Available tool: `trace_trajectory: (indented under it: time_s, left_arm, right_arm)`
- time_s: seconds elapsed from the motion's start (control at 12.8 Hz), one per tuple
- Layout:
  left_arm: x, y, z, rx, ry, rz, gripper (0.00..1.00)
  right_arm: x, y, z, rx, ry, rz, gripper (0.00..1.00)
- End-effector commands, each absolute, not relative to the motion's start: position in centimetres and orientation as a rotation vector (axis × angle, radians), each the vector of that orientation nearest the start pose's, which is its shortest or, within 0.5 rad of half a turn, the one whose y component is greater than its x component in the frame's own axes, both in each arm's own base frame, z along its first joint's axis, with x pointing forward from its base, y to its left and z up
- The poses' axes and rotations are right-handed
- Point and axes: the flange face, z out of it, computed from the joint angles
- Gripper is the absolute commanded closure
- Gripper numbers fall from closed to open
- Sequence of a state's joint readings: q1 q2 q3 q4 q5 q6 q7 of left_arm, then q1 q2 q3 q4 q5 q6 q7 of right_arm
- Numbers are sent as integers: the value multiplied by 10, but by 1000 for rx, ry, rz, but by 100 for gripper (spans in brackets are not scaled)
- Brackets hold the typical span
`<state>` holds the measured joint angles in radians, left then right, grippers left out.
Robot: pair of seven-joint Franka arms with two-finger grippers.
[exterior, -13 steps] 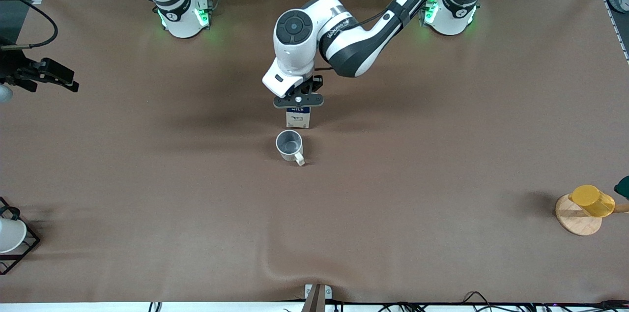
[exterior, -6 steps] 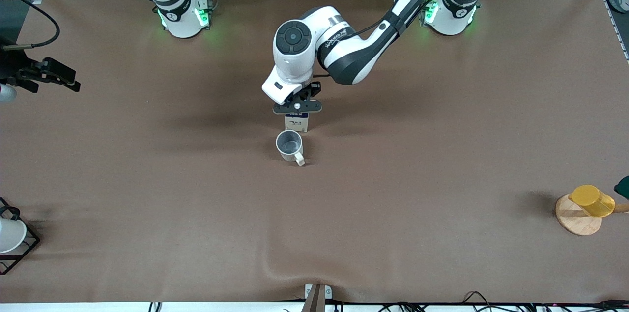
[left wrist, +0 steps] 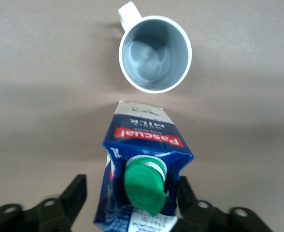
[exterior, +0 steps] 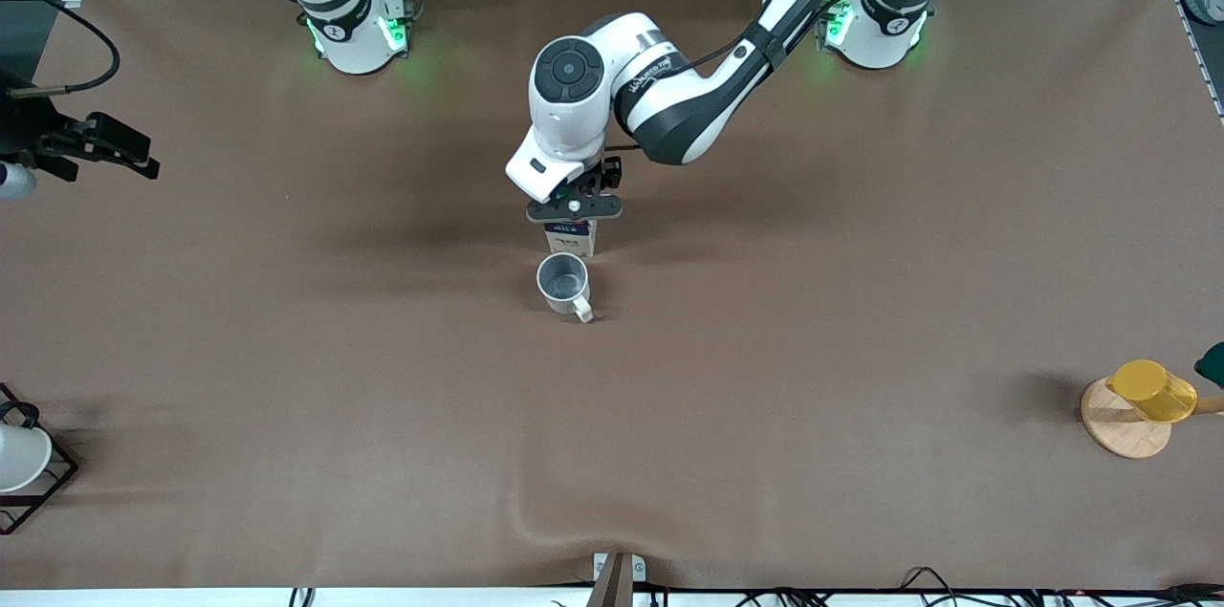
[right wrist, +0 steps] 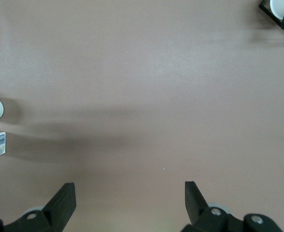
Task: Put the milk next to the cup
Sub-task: 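Carry the milk carton beside the mug and lower it with the left gripper, then open the left gripper to release the milk carton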
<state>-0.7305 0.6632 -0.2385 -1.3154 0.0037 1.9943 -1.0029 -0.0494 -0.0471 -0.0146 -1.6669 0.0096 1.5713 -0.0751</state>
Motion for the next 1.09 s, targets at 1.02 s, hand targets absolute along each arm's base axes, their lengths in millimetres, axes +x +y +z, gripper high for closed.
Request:
trace_trajectory:
  time_s: [1.02]
  left_arm:
    - [582,-203,612,-3098,-354,-16,0]
  right_arm:
    - [537,-25,623,-3122,-33,24,0]
